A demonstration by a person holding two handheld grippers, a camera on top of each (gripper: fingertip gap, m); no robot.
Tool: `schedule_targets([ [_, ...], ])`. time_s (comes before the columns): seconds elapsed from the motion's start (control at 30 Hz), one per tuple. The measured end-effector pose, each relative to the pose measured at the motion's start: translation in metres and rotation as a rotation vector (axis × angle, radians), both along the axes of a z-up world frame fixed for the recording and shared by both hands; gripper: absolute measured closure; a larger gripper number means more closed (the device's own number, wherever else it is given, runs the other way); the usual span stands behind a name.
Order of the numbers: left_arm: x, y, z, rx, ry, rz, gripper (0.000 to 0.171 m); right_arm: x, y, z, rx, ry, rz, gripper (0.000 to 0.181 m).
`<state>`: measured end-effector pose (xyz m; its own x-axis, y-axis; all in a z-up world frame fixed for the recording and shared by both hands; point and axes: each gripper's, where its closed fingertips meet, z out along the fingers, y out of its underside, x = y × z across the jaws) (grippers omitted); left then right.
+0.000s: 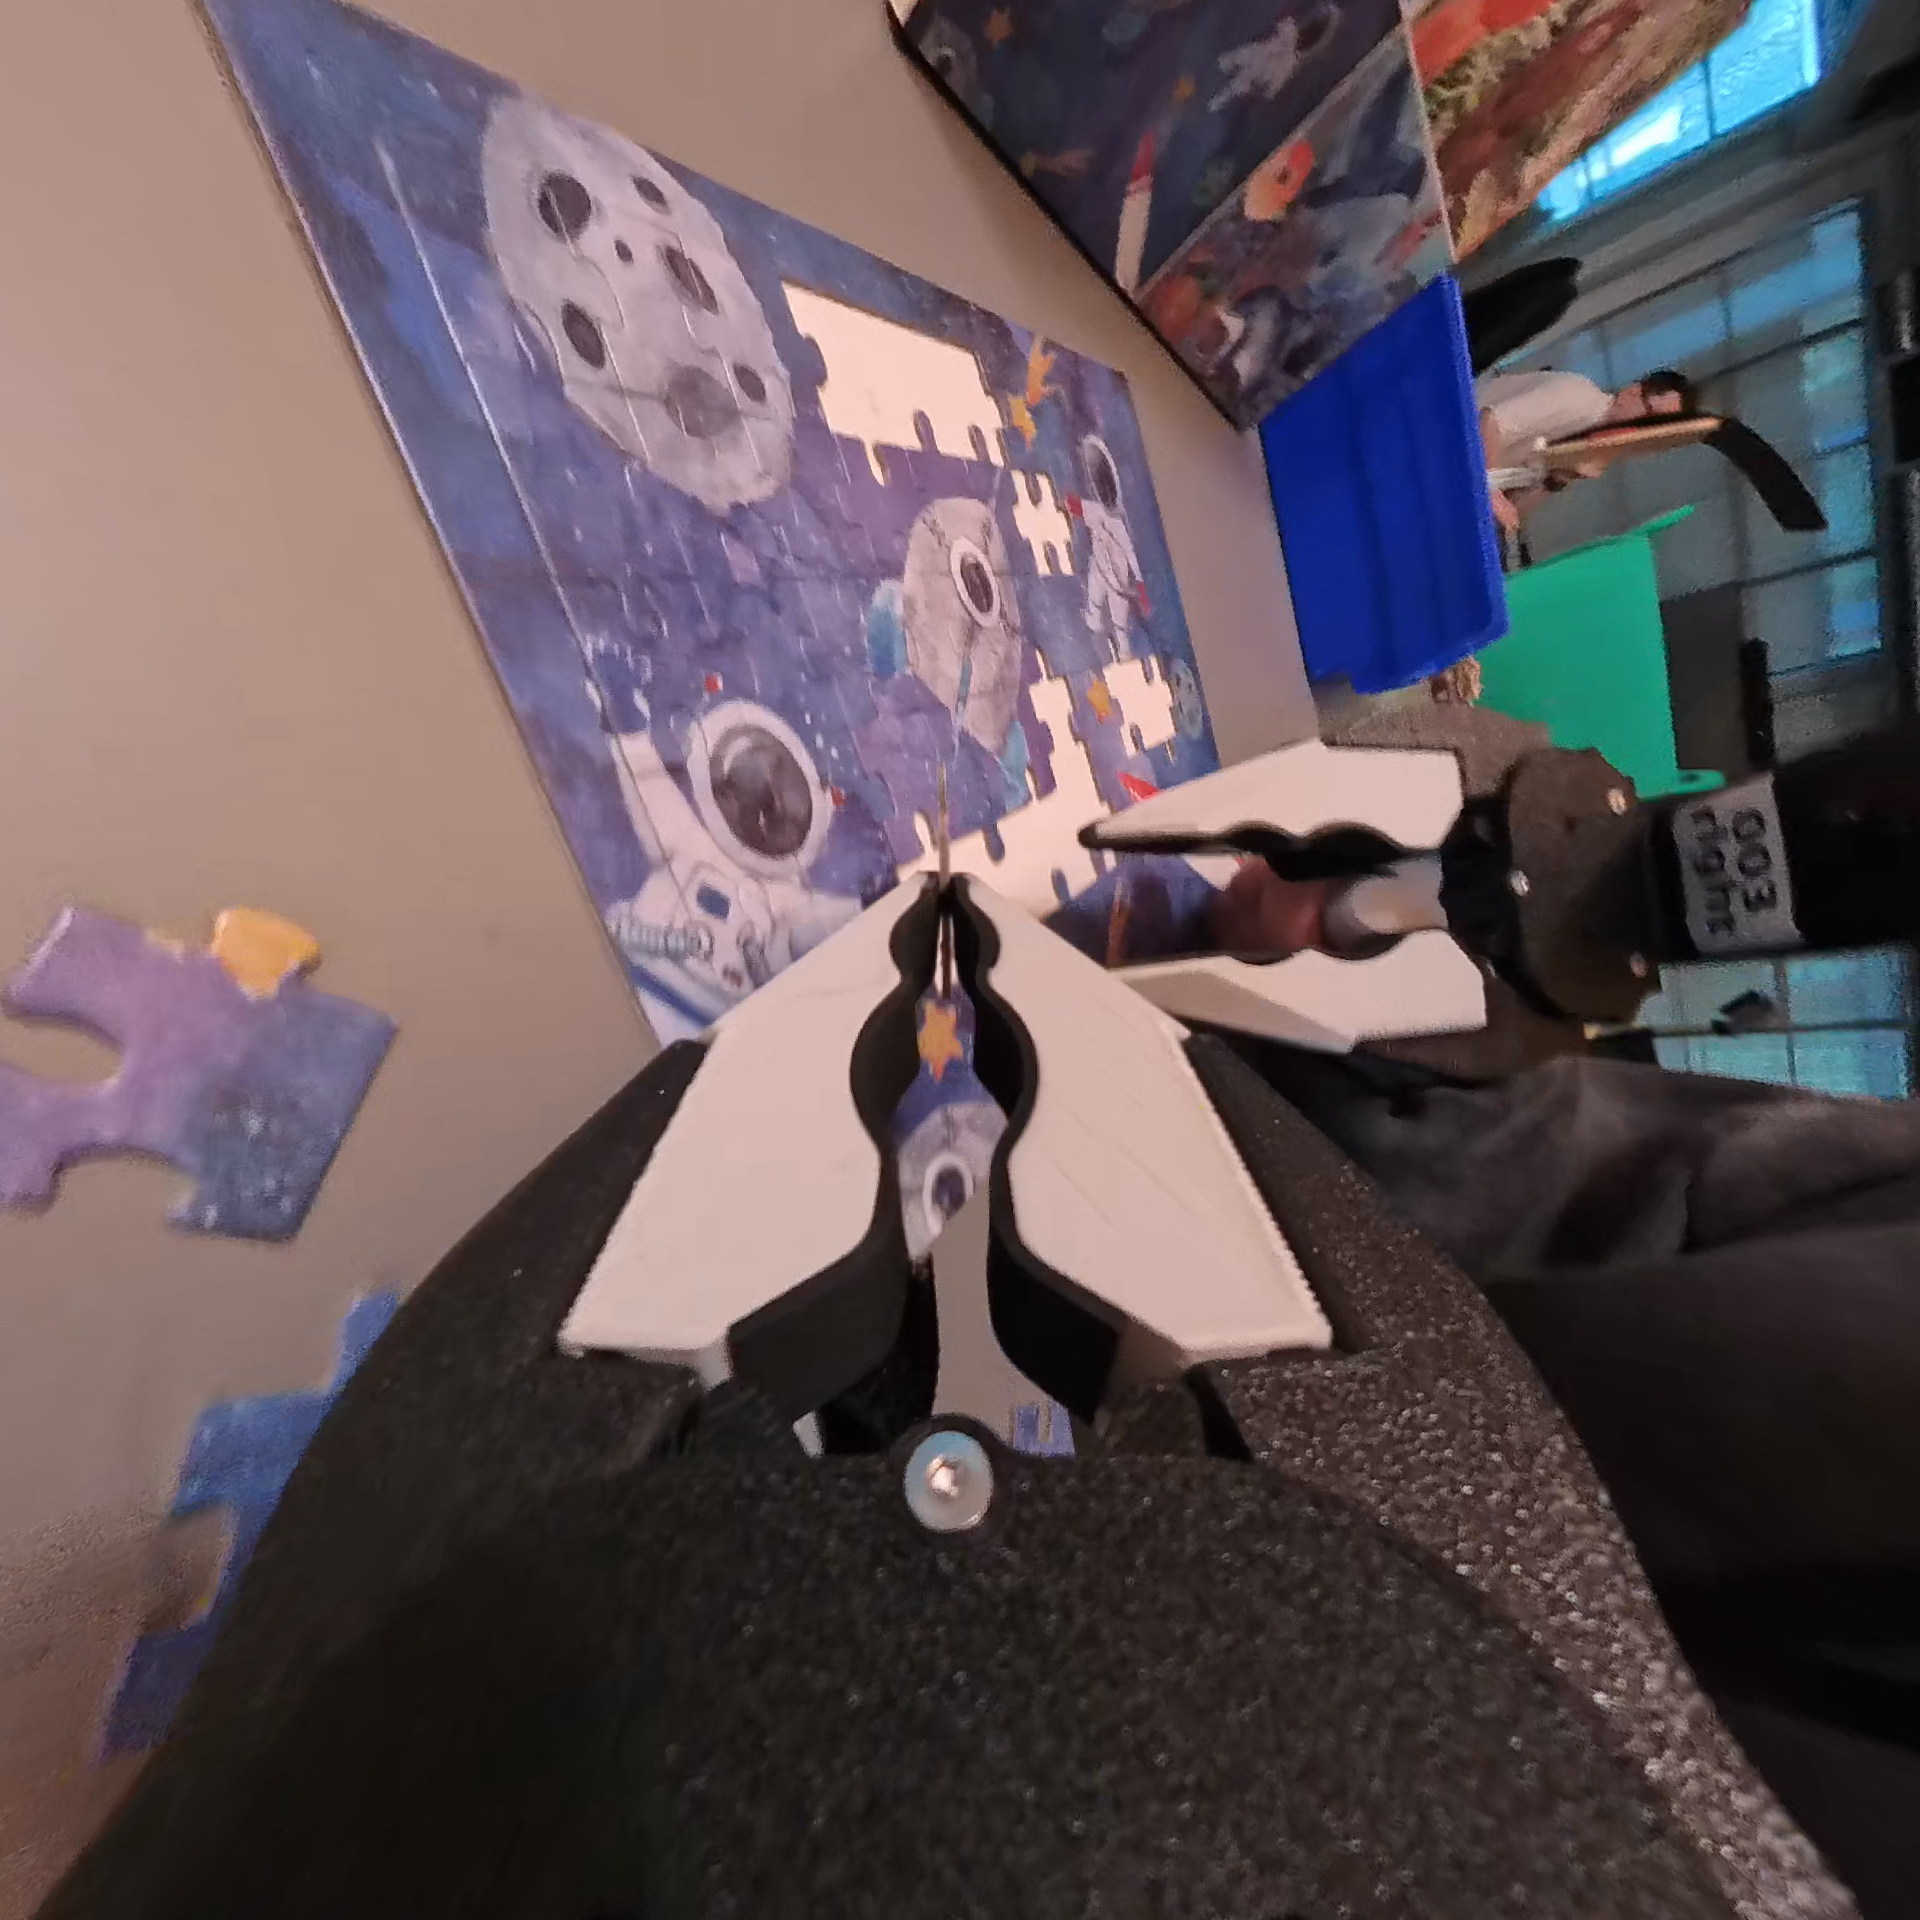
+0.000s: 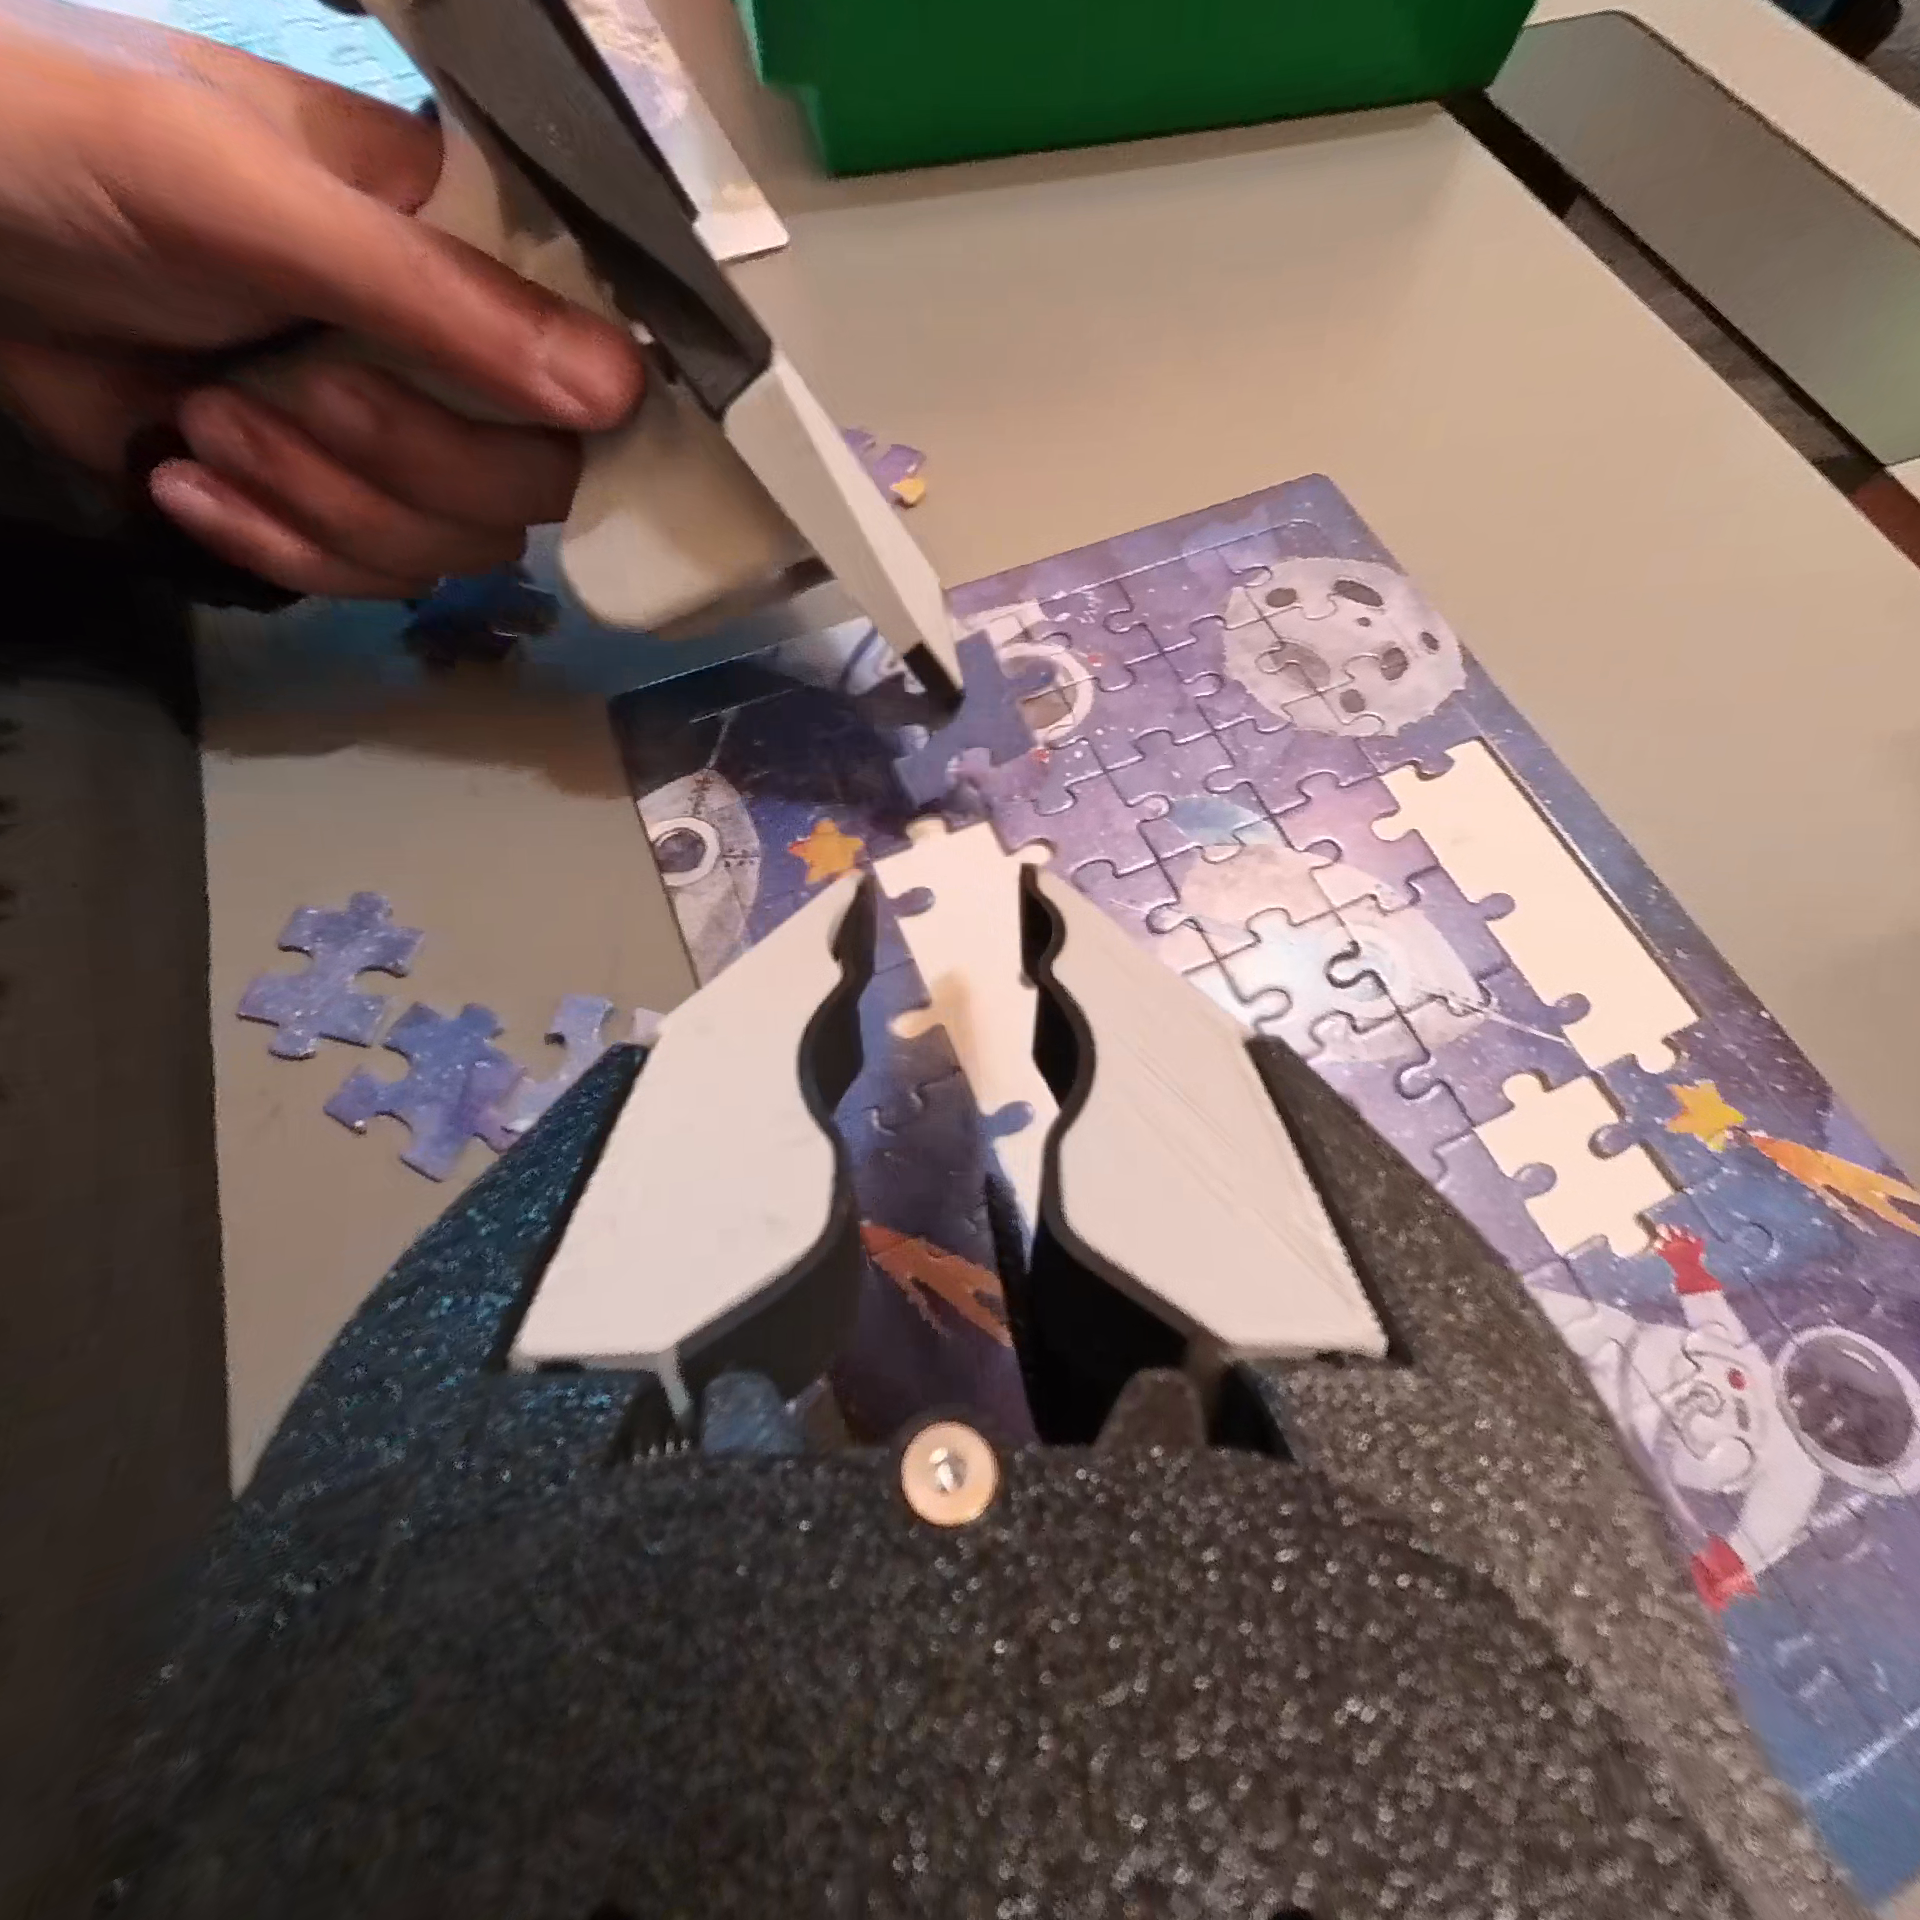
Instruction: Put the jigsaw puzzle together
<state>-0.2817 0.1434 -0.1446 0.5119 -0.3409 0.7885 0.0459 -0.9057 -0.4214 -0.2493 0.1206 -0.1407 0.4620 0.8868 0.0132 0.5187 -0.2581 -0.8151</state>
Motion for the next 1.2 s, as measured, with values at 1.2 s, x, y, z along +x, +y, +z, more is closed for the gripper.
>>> schedule_targets([
  [1.2, 0.021, 0.010, -0.011, 0.124, 0.360, -0.067, 0.143, 0.036, 0.014, 0.005, 0.048, -0.047, -0.140, 0.156],
])
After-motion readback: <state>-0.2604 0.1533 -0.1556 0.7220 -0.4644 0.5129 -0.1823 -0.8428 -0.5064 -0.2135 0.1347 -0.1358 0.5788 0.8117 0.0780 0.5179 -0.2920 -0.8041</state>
